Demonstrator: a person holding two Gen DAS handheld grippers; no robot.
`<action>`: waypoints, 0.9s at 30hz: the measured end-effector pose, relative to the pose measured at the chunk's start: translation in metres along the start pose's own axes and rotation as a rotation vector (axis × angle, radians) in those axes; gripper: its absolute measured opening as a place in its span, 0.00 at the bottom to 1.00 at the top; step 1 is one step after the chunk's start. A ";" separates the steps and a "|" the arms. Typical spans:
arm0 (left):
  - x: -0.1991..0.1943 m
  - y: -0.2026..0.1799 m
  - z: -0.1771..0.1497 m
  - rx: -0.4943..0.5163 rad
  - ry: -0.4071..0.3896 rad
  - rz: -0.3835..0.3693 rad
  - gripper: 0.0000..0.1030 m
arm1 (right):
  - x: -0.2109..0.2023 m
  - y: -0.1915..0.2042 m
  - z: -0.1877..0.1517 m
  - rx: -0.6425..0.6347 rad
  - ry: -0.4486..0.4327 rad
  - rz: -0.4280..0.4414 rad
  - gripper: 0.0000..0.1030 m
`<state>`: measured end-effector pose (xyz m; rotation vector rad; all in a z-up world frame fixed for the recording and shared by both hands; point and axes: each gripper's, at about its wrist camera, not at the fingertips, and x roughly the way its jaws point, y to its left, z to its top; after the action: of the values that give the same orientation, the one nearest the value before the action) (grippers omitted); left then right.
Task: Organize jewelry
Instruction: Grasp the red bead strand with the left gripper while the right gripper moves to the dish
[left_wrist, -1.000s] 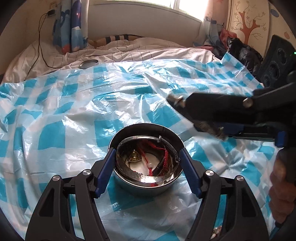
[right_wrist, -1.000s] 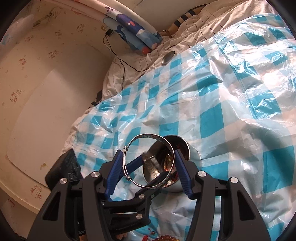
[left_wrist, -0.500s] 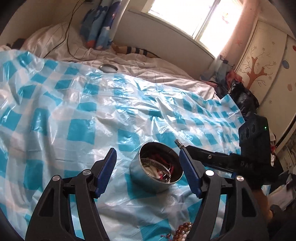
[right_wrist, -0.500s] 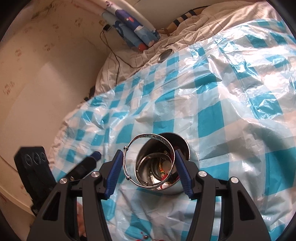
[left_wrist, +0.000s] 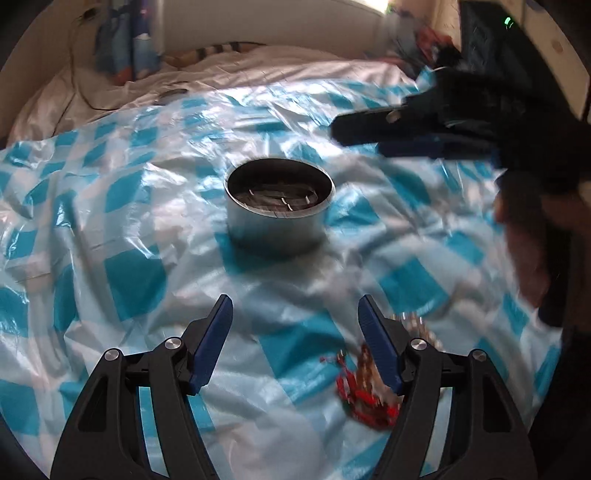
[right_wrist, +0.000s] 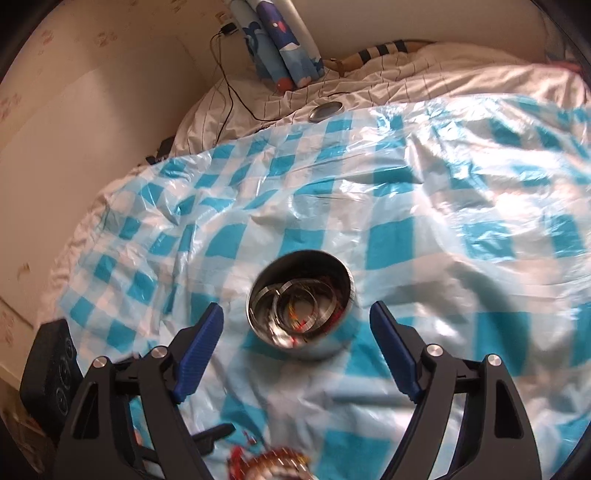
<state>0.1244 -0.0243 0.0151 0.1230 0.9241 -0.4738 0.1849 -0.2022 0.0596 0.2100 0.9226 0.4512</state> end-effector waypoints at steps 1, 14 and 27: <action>0.001 -0.001 -0.004 0.009 0.015 0.002 0.65 | -0.004 0.000 -0.006 -0.021 0.012 -0.026 0.78; 0.017 -0.033 -0.035 0.016 0.080 -0.076 0.51 | -0.019 -0.029 -0.061 0.060 0.189 0.043 0.78; 0.002 0.000 -0.043 -0.174 0.042 -0.217 0.04 | 0.003 -0.016 -0.100 0.030 0.304 0.099 0.73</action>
<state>0.0934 -0.0116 -0.0126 -0.1276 1.0210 -0.5901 0.1105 -0.2171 -0.0071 0.2184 1.2204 0.5714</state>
